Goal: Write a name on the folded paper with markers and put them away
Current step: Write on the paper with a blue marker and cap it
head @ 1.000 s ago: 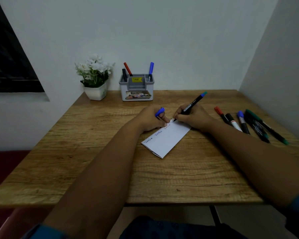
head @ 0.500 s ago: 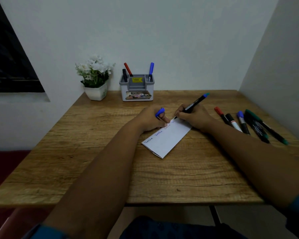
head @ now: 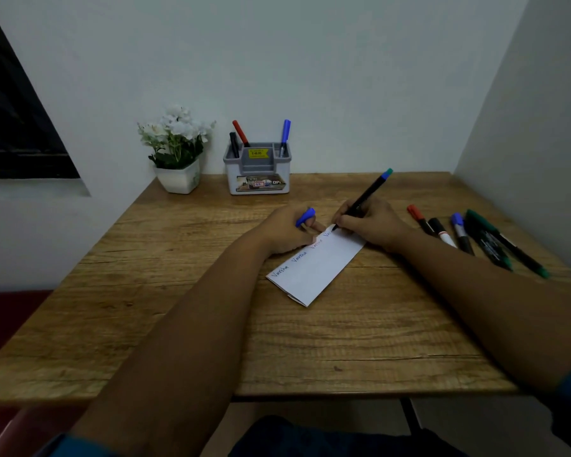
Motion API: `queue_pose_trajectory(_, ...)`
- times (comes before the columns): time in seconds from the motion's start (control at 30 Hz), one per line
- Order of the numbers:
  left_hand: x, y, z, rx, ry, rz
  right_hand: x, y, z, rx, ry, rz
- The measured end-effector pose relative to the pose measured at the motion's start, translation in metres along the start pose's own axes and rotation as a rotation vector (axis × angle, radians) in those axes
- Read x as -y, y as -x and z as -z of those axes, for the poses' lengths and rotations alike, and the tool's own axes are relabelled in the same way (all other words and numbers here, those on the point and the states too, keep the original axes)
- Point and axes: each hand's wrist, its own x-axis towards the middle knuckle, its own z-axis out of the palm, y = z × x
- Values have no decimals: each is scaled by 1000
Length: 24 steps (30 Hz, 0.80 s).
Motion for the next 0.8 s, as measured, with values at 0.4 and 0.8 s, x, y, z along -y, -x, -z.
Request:
queue_pose_trajectory(0.4,-4,3,1,8,-53,-32,3,1,1,28,33,20)
queue_pose_trajectory(0.8,-7,3,2,21,-71,-26,4,1,2,18,79,39)
